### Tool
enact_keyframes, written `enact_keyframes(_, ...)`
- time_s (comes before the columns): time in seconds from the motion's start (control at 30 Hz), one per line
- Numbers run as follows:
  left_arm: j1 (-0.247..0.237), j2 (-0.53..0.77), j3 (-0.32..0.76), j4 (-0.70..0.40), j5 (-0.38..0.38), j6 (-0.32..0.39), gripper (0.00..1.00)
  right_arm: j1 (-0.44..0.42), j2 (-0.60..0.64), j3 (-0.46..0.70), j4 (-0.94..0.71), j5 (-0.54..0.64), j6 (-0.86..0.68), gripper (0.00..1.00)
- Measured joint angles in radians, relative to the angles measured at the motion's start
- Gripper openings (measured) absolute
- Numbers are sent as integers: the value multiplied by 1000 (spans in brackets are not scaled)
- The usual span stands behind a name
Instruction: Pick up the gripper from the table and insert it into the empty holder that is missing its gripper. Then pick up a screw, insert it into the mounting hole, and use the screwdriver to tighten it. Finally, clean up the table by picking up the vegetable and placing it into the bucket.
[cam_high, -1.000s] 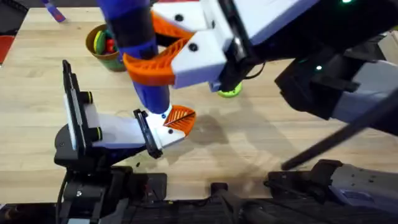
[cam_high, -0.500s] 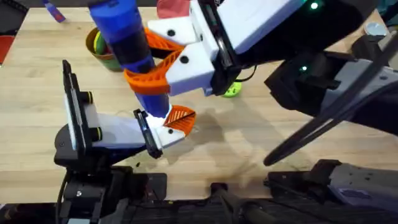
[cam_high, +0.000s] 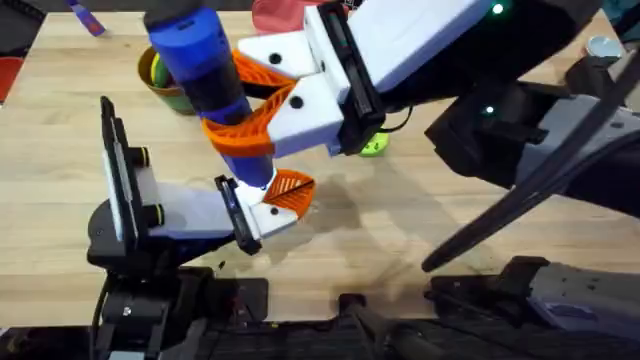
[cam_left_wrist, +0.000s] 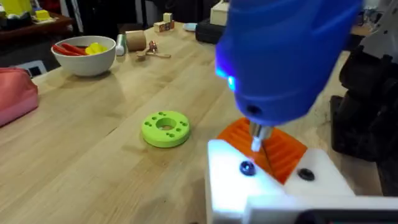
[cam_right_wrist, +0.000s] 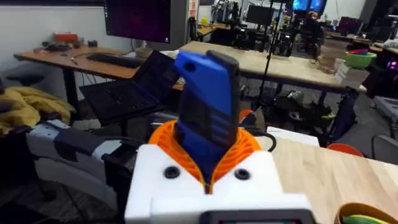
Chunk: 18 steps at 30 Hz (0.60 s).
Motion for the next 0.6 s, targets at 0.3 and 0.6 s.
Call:
enact_keyframes(0.3,0,0,0,0,0,0,8,0,1,0,0,0,-5,22)
enact_keyframes(0.6,0,0,0,-1,4,0,8,0,41,0,2,0,-12,22)
